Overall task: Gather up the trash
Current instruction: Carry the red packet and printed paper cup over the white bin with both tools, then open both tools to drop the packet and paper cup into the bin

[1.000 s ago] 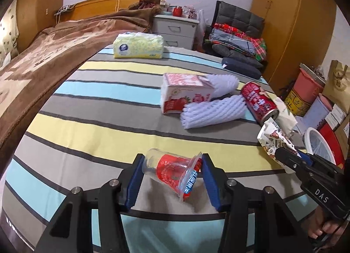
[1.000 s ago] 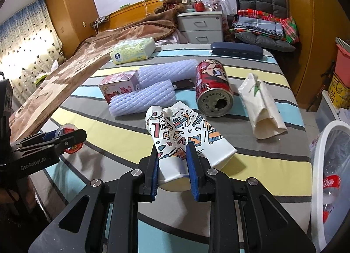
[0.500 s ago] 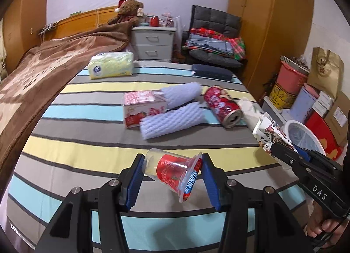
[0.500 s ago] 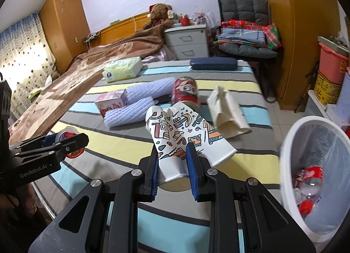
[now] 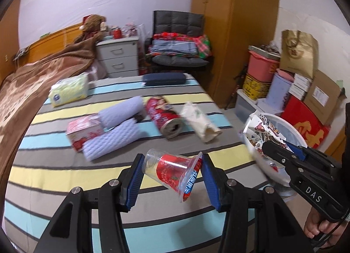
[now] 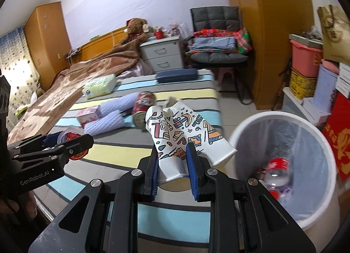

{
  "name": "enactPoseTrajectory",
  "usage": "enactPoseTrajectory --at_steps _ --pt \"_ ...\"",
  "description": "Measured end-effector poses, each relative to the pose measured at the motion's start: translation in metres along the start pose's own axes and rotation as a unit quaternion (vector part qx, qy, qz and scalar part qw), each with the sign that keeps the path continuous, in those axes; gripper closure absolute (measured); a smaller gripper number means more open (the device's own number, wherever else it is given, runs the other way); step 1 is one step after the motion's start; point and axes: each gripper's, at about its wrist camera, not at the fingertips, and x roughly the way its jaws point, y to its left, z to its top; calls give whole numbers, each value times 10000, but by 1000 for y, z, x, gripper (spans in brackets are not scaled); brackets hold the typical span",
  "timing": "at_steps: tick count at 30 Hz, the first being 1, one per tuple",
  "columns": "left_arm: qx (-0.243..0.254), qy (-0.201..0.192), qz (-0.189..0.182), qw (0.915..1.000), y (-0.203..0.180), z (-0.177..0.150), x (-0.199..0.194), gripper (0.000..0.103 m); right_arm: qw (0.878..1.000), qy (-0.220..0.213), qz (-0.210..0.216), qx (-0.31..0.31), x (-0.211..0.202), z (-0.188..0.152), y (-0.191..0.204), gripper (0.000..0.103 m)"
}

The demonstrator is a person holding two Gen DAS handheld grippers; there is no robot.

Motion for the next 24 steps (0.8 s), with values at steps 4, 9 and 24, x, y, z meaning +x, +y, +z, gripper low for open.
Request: enactPoseTrajectory --at_steps 4,9,24 --pt "192 -33 -164 9997 -27 7 2 51 9996 -122 -199 140 -11 0 -16 79" --pt "434 -96 -388 9983 -60 15 4 51 9985 -216 -438 268 -22 -1 -34 79" --pt "985 12 -954 9905 -150 27 33 51 9916 -204 -1115 621 -39 -7 -93 79"
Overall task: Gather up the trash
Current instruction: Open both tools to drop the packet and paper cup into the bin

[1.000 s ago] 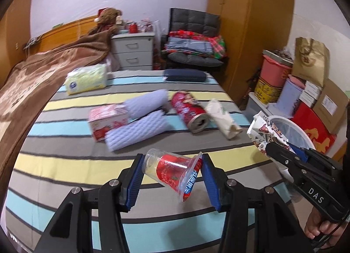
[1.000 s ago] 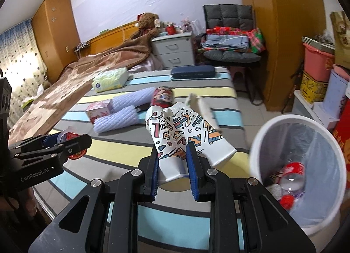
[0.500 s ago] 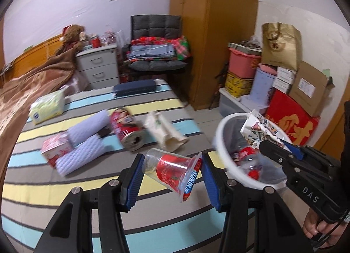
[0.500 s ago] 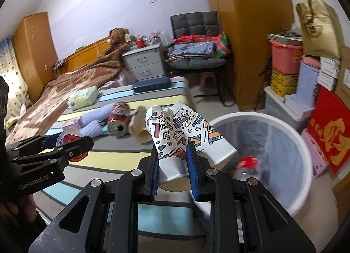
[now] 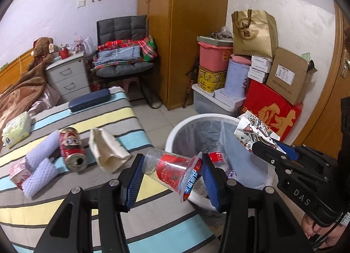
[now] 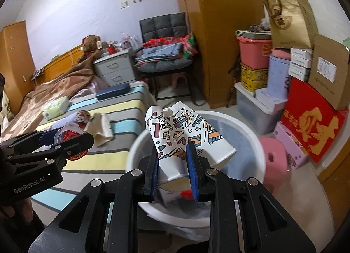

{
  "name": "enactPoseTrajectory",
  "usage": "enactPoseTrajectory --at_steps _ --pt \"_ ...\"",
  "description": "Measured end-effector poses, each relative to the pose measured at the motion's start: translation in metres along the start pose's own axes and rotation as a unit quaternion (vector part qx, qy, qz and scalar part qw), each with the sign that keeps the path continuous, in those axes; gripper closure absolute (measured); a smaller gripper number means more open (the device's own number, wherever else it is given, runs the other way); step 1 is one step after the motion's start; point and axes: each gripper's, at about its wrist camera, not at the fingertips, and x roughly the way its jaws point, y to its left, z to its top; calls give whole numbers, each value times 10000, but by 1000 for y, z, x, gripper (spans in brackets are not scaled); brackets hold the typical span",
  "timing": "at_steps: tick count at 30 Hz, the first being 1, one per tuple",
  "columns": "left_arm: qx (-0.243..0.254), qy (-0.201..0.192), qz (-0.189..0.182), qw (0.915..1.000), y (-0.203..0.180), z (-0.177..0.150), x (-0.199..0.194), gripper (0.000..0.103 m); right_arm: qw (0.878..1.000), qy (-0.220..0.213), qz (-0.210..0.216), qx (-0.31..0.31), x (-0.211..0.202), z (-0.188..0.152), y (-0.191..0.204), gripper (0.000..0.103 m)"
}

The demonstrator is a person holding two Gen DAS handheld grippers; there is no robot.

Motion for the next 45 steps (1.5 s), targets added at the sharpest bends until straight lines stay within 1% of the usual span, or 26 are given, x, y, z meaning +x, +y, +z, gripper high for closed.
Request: enactPoseTrajectory --at_steps 6,9,13,17,20,21,22,23,24,25,27,29,32,36,45 --pt "28 204 -117 9997 -14 2 26 51 9996 175 -227 -10 12 0 -15 79" --pt "20 347 -189 9992 -18 2 40 51 9990 348 -272 8 21 -1 -23 79" --pt "100 419 -234 9988 -26 3 56 51 9981 531 -317 -1 31 -1 -31 79" --pt "199 551 -306 9978 -33 5 72 51 9974 665 -290 35 38 0 -40 79" --pt "84 670 -454 9967 -32 5 79 50 9963 824 -204 124 44 0 -47 78" --pt "76 683 -449 9966 -32 4 80 50 9960 858 -208 102 46 0 -46 77" --pt "87 685 -433 9967 -32 3 81 48 9957 889 -247 69 46 -1 -47 71" --pt "93 682 -431 9967 -32 3 81 42 9956 899 -271 60 46 -2 -47 65" --pt "75 676 -441 9967 -32 3 81 40 9956 893 -273 81 46 -3 -48 46" --pt "53 668 -460 9967 -31 3 80 39 9958 872 -249 123 44 -3 -49 36" --pt "27 637 -442 9970 -30 4 78 39 9962 833 -195 180 42 -3 -50 36" --pt "31 613 -399 9973 -28 3 75 39 9965 777 -243 190 41 -1 -49 36" --pt "-43 575 -390 9976 -22 3 69 39 9967 758 -215 192 39 0 -47 36" --pt "-109 497 -286 9983 -12 1 59 39 9971 708 -220 151 36 2 -43 36" --pt "-311 330 -103 9989 20 -9 29 39 9985 531 -60 131 24 1 -25 36"
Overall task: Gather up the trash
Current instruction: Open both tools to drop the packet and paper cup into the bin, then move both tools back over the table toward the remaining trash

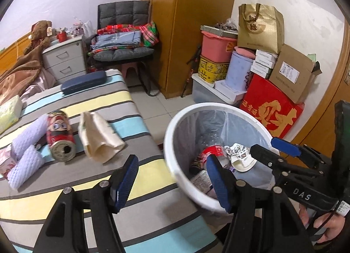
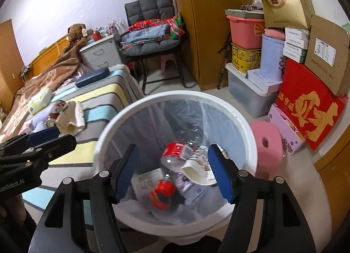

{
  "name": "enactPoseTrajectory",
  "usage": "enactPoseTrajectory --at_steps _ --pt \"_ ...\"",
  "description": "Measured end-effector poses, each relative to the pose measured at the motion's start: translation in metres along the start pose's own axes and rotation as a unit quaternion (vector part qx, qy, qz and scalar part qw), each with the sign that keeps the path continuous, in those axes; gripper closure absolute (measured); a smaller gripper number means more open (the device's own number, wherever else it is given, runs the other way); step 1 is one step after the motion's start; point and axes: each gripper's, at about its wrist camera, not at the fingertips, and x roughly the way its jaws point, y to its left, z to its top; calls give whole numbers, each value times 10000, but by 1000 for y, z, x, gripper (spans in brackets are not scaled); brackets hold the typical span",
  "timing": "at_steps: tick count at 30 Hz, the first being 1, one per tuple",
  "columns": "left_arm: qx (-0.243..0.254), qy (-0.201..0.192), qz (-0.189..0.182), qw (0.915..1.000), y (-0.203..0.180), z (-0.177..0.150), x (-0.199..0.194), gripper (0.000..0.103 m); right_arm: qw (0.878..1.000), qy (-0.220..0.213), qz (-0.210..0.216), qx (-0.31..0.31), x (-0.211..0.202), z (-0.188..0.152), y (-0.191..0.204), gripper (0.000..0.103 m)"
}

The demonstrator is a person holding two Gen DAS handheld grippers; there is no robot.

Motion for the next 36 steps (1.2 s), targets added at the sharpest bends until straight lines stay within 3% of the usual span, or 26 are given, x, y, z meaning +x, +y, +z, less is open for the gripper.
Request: enactPoseTrajectory --at_steps 8,17,36 --pt "-311 -104 139 9994 42 -13 -23 38 9996 -87 224 -175 0 1 29 36" --pt "-673 -163 344 9970 88 -23 -41 31 9981 -62 485 -373 10 5 59 36" --pt "-1454 -231 1360 9797 209 -46 -75 28 9869 164 1161 -1106 43 12 143 36"
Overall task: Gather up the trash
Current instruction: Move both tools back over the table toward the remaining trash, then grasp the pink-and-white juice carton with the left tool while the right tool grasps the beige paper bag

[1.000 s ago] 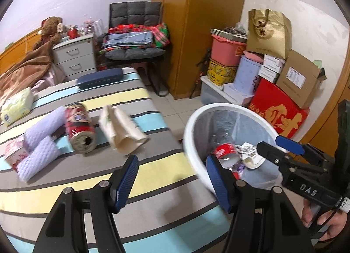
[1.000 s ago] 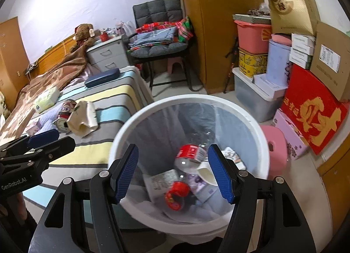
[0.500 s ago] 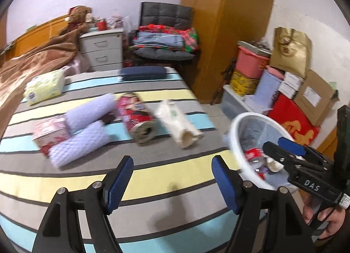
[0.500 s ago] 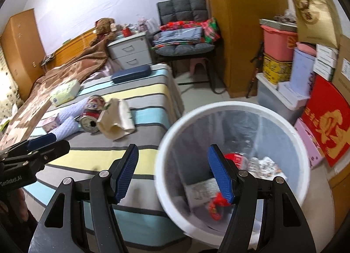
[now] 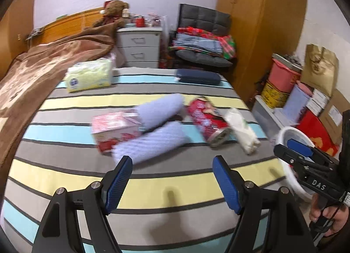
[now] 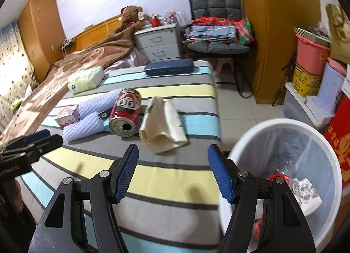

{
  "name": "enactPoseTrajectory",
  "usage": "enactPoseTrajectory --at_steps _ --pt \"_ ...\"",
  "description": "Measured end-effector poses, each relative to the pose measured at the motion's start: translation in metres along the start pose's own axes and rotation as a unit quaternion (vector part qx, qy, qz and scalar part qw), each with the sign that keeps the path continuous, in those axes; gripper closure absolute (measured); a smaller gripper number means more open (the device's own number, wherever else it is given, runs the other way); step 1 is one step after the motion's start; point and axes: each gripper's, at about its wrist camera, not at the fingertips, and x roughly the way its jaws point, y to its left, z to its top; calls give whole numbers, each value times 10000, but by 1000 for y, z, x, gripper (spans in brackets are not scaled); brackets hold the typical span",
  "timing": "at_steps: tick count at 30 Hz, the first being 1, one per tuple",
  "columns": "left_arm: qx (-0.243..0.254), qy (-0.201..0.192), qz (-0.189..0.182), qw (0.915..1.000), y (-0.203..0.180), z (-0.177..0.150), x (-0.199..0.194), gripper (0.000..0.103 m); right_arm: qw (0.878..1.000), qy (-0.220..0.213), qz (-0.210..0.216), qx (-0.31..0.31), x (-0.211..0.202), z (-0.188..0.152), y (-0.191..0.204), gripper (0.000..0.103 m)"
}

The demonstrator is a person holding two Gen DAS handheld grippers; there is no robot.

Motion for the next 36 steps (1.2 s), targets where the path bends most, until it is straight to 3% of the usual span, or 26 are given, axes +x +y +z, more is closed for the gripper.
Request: enactPoseTrajectory --at_steps 4,9,15,21,22,25,36 --pt "-146 45 186 9997 31 7 5 28 9998 114 -1 -165 13 4 8 37" --pt "-167 13 525 9985 63 17 15 28 9992 233 19 -310 25 8 17 48" --pt "8 10 468 9989 86 33 29 28 9985 358 -20 -409 35 11 21 59" --pt "95 98 33 9999 94 42 51 28 9983 398 -49 -426 42 16 24 66" --pt "140 104 13 9998 92 40 53 28 9983 404 -60 -423 42 16 24 76" --pt "241 148 -199 9994 83 36 60 28 9984 419 -78 -361 43 16 22 89" --pt "325 321 -1002 9939 40 17 51 28 9989 405 15 -247 43 14 16 92"
